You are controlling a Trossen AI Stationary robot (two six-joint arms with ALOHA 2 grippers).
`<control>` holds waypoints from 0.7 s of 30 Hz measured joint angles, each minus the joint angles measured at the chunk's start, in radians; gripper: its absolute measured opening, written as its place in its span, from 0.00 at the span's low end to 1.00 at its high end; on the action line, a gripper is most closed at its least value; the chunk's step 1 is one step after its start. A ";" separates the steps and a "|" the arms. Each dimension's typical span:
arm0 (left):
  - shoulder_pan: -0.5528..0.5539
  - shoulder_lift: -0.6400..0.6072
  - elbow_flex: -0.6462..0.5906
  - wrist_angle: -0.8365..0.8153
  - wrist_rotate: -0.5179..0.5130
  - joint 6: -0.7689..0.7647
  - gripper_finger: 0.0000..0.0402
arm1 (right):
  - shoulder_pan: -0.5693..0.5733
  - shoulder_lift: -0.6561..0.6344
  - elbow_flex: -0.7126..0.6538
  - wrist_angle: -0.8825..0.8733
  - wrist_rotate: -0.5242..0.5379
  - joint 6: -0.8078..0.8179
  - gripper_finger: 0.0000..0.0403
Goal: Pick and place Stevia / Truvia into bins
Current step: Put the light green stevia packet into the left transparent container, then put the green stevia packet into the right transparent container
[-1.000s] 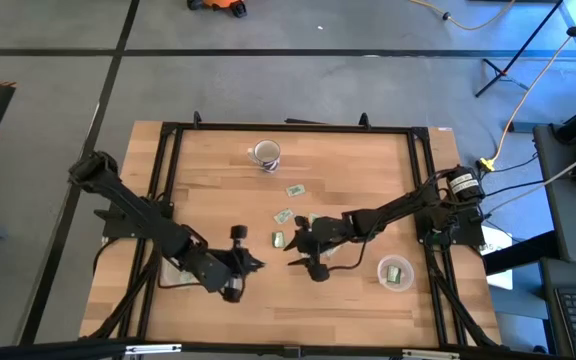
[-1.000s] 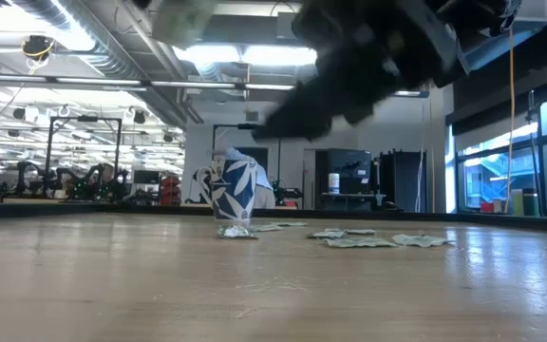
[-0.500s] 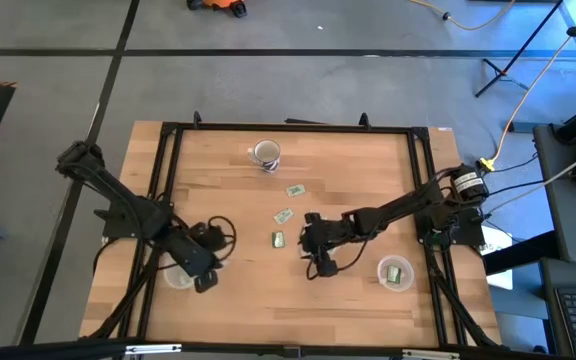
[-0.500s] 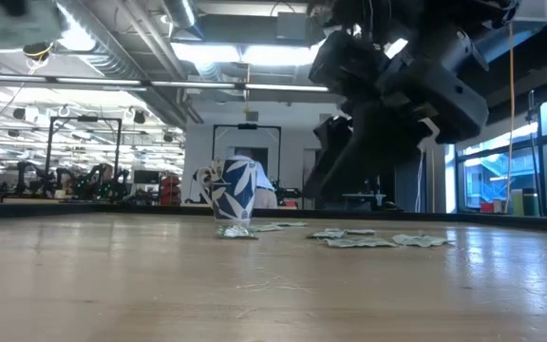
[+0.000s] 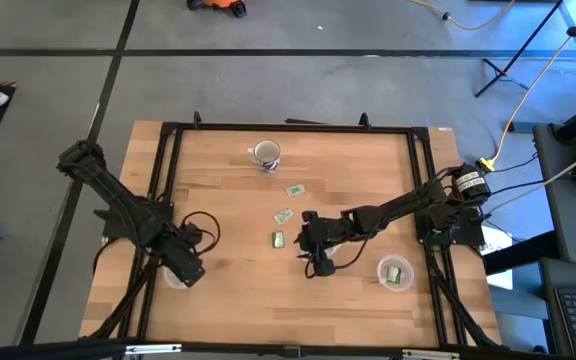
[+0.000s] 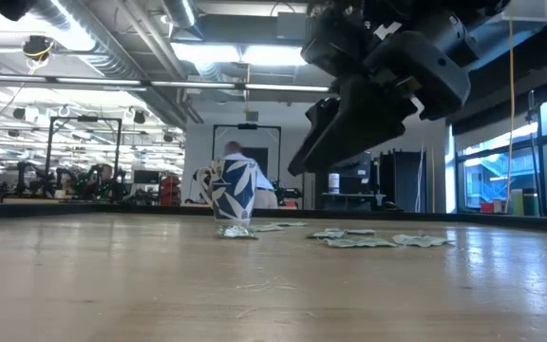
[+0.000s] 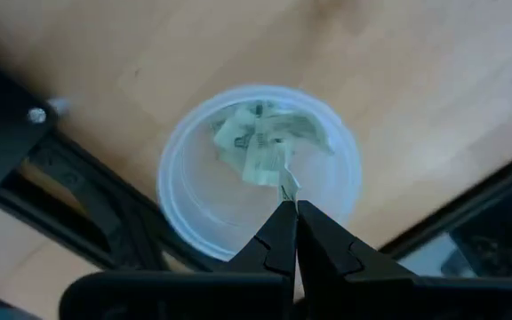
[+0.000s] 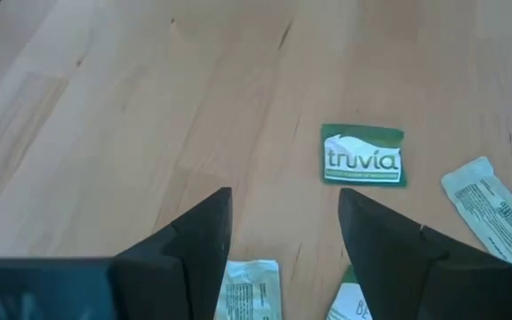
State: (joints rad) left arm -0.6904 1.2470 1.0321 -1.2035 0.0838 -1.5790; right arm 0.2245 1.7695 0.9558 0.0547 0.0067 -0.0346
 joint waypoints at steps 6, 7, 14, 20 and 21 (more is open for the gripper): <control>-0.008 0.045 0.000 0.007 -0.007 0.011 0.02 | 0.000 0.000 0.000 -0.004 0.000 0.004 0.52; -0.008 0.051 0.000 0.008 0.000 0.011 0.02 | 0.000 0.000 0.000 -0.005 0.000 0.004 0.52; -0.008 0.064 0.000 0.010 0.005 0.030 0.14 | -0.001 0.001 0.000 0.015 0.000 0.002 0.52; -0.008 0.051 0.000 0.011 -0.002 0.039 0.17 | -0.015 0.002 0.000 0.106 0.000 -0.004 0.52; -0.008 0.045 0.000 0.013 -0.010 0.048 0.17 | -0.018 0.002 0.000 0.116 0.000 -0.013 0.52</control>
State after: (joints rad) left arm -0.6987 1.2919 1.0321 -1.1901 0.0738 -1.5305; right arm 0.2069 1.7710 0.9558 0.1711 0.0067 -0.0480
